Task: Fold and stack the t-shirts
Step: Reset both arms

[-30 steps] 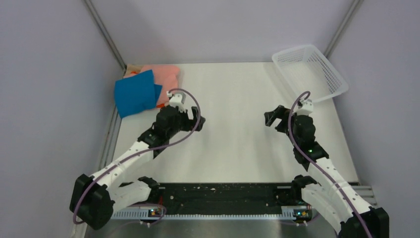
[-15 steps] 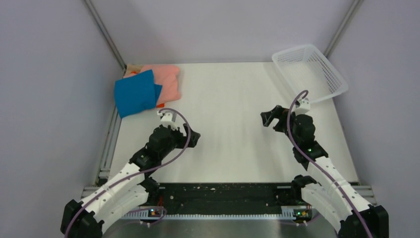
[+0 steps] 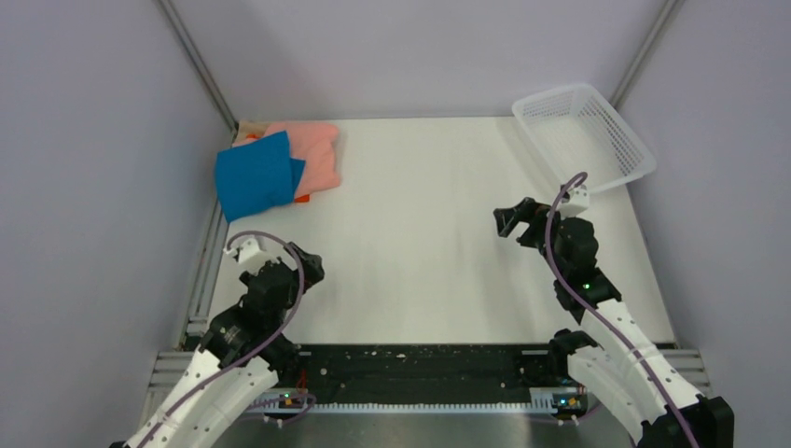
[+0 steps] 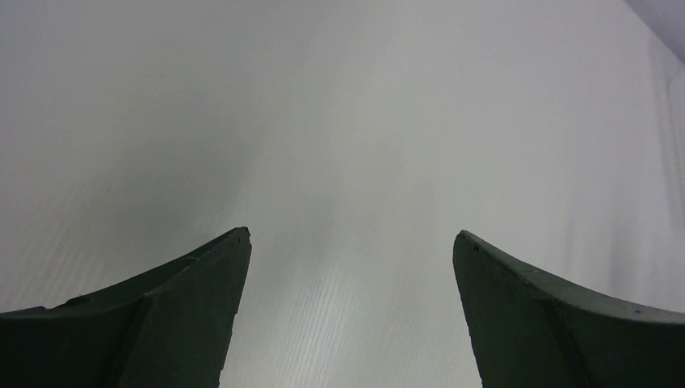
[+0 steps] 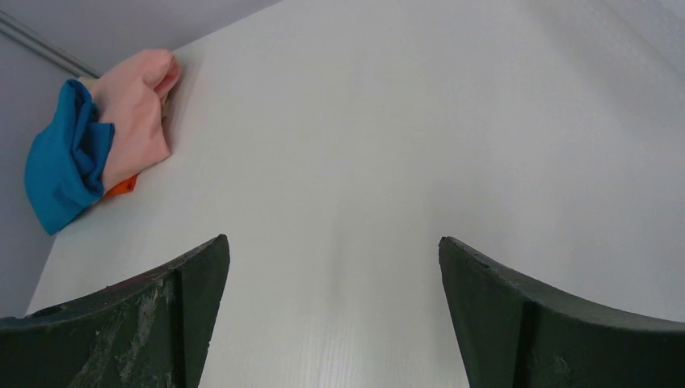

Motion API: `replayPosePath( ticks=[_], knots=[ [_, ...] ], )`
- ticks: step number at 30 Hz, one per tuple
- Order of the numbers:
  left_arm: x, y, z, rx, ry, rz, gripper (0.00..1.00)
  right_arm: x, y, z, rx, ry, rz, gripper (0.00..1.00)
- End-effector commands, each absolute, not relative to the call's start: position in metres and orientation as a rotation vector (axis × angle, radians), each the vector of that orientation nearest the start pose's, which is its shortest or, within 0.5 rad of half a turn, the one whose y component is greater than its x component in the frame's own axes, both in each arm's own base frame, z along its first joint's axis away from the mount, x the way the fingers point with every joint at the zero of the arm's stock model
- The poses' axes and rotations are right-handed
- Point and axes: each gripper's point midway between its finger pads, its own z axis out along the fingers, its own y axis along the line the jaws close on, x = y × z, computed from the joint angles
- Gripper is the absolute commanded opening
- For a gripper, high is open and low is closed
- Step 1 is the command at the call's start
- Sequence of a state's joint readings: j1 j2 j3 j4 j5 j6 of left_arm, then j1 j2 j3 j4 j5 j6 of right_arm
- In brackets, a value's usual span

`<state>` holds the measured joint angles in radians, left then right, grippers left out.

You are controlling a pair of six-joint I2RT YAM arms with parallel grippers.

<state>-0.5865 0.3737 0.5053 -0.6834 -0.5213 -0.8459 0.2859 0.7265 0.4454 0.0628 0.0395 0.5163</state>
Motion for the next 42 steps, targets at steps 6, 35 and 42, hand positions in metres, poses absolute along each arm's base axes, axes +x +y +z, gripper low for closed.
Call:
replayPosePath(
  ticks=[6, 35, 42],
  knots=[
    [0.153, 0.036, 0.157, -1.123, 1.676, -0.13, 0.99, 0.298, 0.094, 0.2, 0.272, 1.768, 0.507, 0.99],
    [0.159, 0.037, 0.152, -1.1, 1.682, -0.069, 0.99, 0.302, 0.096, 0.19, 0.28, 1.8, 0.499, 0.99],
    [0.159, 0.037, 0.153, -1.096, 1.68, -0.073, 0.99, 0.305, 0.099, 0.181, 0.279, 1.843, 0.503, 0.99]
  ],
)
